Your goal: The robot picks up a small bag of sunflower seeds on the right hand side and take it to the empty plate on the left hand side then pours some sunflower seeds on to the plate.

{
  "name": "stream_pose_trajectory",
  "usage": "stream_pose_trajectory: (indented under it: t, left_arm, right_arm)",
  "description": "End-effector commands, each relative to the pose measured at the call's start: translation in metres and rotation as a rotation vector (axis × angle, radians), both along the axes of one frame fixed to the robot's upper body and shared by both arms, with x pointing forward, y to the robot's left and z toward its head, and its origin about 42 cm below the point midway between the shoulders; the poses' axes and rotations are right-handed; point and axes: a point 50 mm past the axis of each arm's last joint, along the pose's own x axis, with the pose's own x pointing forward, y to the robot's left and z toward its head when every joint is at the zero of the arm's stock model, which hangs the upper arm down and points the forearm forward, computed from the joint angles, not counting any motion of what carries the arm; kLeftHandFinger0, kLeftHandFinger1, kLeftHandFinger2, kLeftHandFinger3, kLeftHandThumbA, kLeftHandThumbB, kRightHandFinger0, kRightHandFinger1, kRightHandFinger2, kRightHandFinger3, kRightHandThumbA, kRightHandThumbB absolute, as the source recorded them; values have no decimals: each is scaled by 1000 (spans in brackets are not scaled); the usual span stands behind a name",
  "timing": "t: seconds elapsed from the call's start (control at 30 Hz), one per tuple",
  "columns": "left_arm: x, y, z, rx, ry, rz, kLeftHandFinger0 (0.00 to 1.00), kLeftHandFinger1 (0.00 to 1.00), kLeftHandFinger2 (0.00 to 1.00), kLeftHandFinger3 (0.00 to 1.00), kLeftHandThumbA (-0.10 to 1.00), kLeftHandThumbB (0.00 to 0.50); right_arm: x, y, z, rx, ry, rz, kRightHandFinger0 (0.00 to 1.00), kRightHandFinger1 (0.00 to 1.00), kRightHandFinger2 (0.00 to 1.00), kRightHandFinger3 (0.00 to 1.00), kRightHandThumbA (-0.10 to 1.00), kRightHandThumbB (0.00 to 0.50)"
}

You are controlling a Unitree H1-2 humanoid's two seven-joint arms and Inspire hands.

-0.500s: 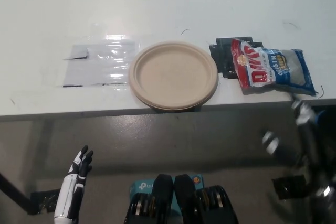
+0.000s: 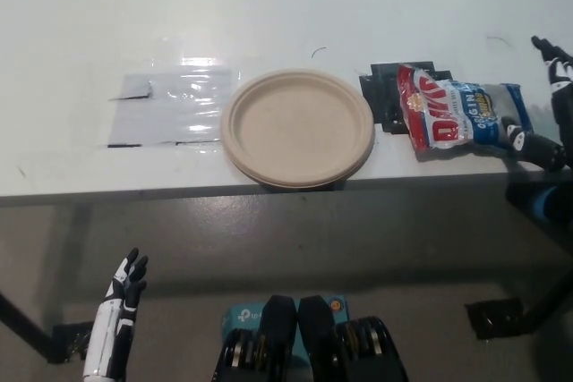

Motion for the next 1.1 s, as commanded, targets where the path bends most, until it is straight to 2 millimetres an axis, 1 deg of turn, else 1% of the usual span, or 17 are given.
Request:
stream_pose_trajectory:
  t: [0.0,0.03,0.07,0.1,0.2,0.23,0.33,0.37,0.43,0.57,0.63,0.7,0.73,0.87,0.9,1.0,1.07]
  left_arm:
    - [0,1,9,15,-69,5,1000,1000,1000,1000,1000,21]
    - [1,1,10,13,-72,1,1000,1000,1000,1000,1000,4]
    - [1,0,10,12,-71,3,1000,1000,1000,1000,1000,10]
    - [1,1,10,11,-74,2,1000,1000,1000,1000,1000,5]
    - [3,0,12,-8,-80,-3,1000,1000,1000,1000,1000,0]
    - [4,0,12,5,-80,-5,1000,1000,1000,1000,1000,0]
    - [4,0,12,8,-87,-6,1000,1000,1000,1000,1000,0]
    - [4,1,12,4,-77,-5,1000,1000,1000,1000,1000,11]
    - [4,1,13,12,-85,-10,1000,1000,1000,1000,1000,1]
    - [5,3,13,10,-82,-6,1000,1000,1000,1000,1000,10]
    - [5,3,13,19,-83,-4,1000,1000,1000,1000,1000,0]
    - [5,2,13,21,-83,-6,1000,1000,1000,1000,1000,0]
    - [5,2,13,18,-82,-7,1000,1000,1000,1000,1000,2]
    - [2,2,11,18,-76,-13,1000,1000,1000,1000,1000,13]
    - [2,2,11,19,-76,-11,1000,1000,1000,1000,1000,1]
    - [2,2,11,17,-77,-10,1000,1000,1000,1000,1000,0]
    - [4,1,12,16,-78,-10,1000,1000,1000,1000,1000,0]
  right_arm:
    - [20,-6,24,-78,-14,-37,1000,1000,1000,1000,785,461]
    - [22,-5,24,-82,-5,-37,1000,1000,1000,1000,787,462]
    - [23,-4,23,-84,1,-37,1000,1000,1000,1000,795,473]
    - [24,-2,21,-90,12,-27,1000,1000,1000,1000,803,480]
    - [24,1,18,-102,28,6,1000,1000,1000,1000,842,485]
    - [23,2,18,-107,36,17,1000,1000,1000,1000,878,499]
    - [16,3,17,-98,52,58,1000,1000,1000,1000,1000,500]
    - [13,2,18,-91,51,70,1000,1000,1000,1000,1000,500]
    - [8,2,22,-64,38,91,1000,1000,1000,1000,1000,495]
    - [-2,1,34,6,2,138,1000,1000,1000,1000,1000,499]
    - [-10,2,40,9,-1,150,1000,1000,1000,1000,1000,479]
    - [-11,3,41,7,6,146,1000,1000,1000,1000,1000,474]
    - [-11,2,39,4,10,143,1000,1000,1000,1000,1000,474]
    - [-5,1,31,-10,50,125,1000,1000,1000,1000,1000,498]
    - [-2,1,27,-5,67,118,1000,1000,1000,1000,1000,482]
    - [6,0,20,1,107,99,1000,1000,1000,1000,1000,482]
    - [11,-1,18,0,121,91,1000,1000,1000,1000,1000,472]
